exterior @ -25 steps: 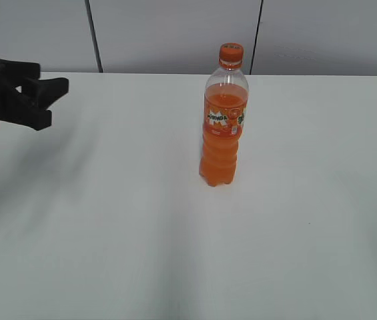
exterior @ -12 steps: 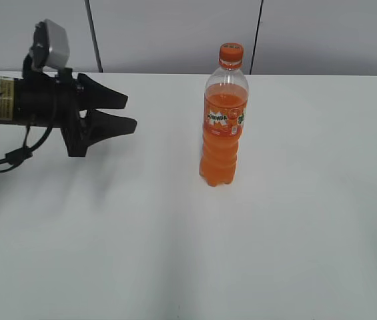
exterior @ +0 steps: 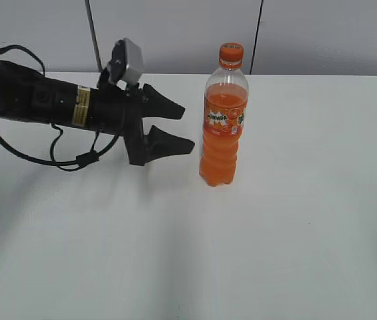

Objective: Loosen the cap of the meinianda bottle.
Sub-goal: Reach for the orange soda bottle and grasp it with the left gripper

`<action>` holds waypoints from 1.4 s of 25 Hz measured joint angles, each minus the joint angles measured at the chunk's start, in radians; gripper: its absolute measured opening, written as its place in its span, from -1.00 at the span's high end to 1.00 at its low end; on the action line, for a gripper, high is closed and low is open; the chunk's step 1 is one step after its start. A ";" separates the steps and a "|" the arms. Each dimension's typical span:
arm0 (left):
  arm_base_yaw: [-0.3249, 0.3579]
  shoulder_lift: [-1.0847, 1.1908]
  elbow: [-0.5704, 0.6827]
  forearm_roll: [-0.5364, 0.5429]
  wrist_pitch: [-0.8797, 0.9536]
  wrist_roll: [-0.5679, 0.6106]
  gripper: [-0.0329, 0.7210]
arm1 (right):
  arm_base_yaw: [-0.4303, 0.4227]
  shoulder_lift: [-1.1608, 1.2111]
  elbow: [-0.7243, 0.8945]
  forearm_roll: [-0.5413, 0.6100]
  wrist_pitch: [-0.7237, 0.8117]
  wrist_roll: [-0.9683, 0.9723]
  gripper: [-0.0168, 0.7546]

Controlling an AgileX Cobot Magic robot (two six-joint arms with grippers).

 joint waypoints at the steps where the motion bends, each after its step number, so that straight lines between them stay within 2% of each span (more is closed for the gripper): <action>1: -0.012 0.009 -0.015 0.000 0.001 -0.006 -0.55 | 0.000 0.000 0.000 0.001 0.000 0.000 -0.48; 12: -0.114 0.111 -0.141 -0.001 0.058 -0.061 -0.55 | 0.000 0.000 0.000 0.004 0.000 0.002 -0.48; 20: -0.153 0.140 -0.175 -0.004 0.158 -0.064 -0.55 | 0.000 0.000 0.000 0.005 0.000 0.003 -0.48; 28: -0.163 0.140 -0.177 -0.058 0.181 -0.064 -0.55 | 0.000 0.000 0.000 0.007 0.000 0.003 -0.48; 31: -0.164 0.140 -0.177 -0.059 0.181 -0.064 -0.46 | 0.000 0.000 0.000 0.007 0.000 0.003 -0.48; 35: -0.164 0.140 -0.177 -0.061 0.178 -0.064 -0.19 | 0.000 0.000 0.000 0.007 0.000 0.003 -0.48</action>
